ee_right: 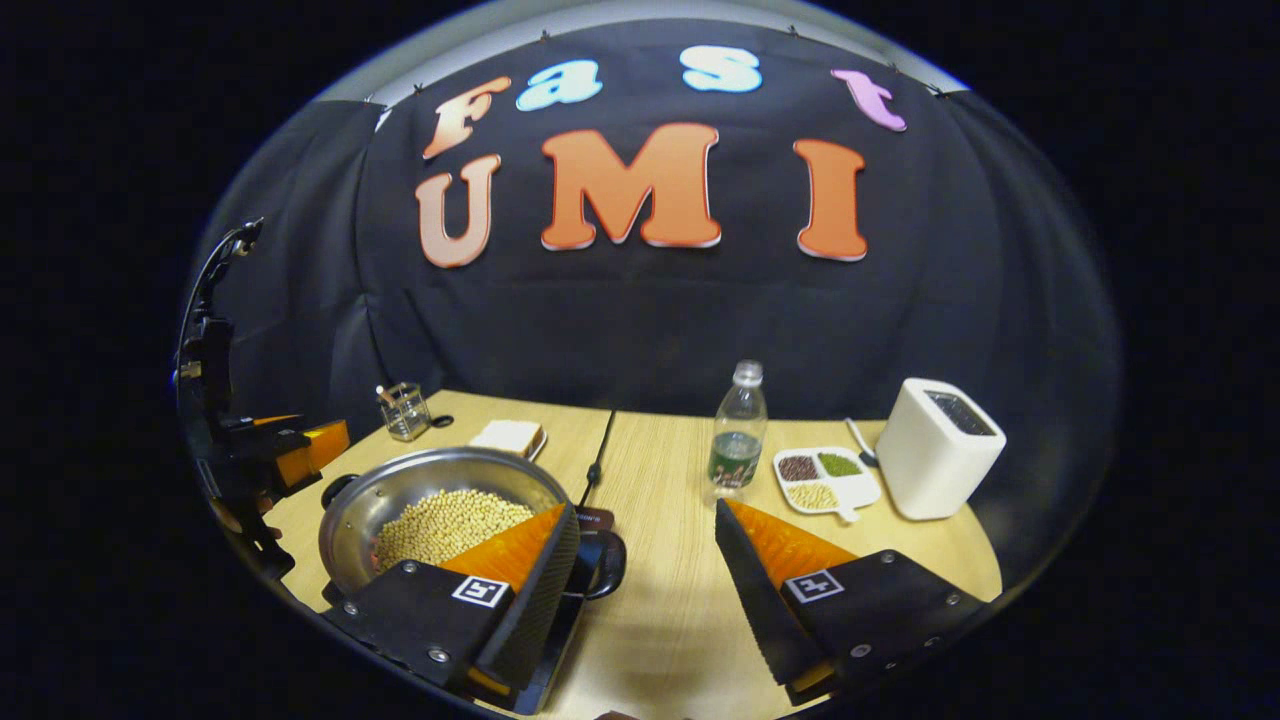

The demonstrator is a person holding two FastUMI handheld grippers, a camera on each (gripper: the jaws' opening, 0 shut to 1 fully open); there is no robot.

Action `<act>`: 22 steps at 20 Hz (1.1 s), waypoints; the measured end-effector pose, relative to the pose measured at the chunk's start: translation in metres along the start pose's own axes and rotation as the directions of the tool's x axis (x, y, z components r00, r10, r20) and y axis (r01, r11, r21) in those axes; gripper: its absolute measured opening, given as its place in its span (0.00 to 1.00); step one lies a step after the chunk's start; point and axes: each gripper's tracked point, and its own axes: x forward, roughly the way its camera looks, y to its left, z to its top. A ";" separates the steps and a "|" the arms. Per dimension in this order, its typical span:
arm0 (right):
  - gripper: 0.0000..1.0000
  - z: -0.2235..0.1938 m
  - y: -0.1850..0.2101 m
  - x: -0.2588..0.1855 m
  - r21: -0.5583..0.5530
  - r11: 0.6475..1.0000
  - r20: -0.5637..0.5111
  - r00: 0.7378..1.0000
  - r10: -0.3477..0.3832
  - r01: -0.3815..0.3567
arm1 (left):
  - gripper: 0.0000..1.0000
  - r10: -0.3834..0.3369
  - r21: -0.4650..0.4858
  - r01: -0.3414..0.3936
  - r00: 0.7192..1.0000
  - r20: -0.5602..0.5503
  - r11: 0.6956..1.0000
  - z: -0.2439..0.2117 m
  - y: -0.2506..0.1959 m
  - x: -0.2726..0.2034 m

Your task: First push the handle of the pot to place it horizontally, then grasp the pot with both hands and set it on the induction cooktop.

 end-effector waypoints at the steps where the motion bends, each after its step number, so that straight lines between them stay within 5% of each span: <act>1: 0.87 0.016 -0.007 -0.013 -0.015 1.000 0.052 0.999 -0.003 0.004 | 0.89 -0.026 -0.016 0.027 0.998 0.061 1.000 0.024 -0.010 -0.012; 3: 0.90 0.051 -0.025 -0.044 -0.043 0.999 0.166 0.986 -0.021 0.028 | 0.93 -0.071 -0.048 0.080 0.982 0.176 0.996 0.069 -0.029 -0.041; 4: 0.91 0.067 -0.034 -0.061 -0.055 0.998 0.221 0.975 -0.030 0.043 | 0.85 -0.090 -0.059 0.106 0.970 0.228 0.993 0.086 -0.037 -0.057; 8: 0.93 0.115 -0.067 -0.122 -0.094 0.990 0.366 0.928 -0.066 0.108 | 1.00 -0.156 -0.039 0.184 0.911 0.383 0.982 0.140 -0.059 -0.124; 11: 0.94 0.153 -0.088 -0.159 -0.091 0.985 0.447 0.890 -0.091 0.146 | 1.00 -0.179 -0.021 0.214 0.865 0.469 0.977 0.172 -0.069 -0.167; 17: 0.97 0.187 -0.111 -0.206 -0.064 0.983 0.559 0.822 -0.106 0.170 | 1.00 -0.168 0.028 0.188 0.791 0.588 0.982 0.203 -0.064 -0.222; 22: 0.95 0.208 -0.138 -0.237 -0.064 0.970 0.675 0.726 -0.133 0.236 | 1.00 -0.164 0.032 0.186 0.757 0.632 0.982 0.212 -0.052 -0.236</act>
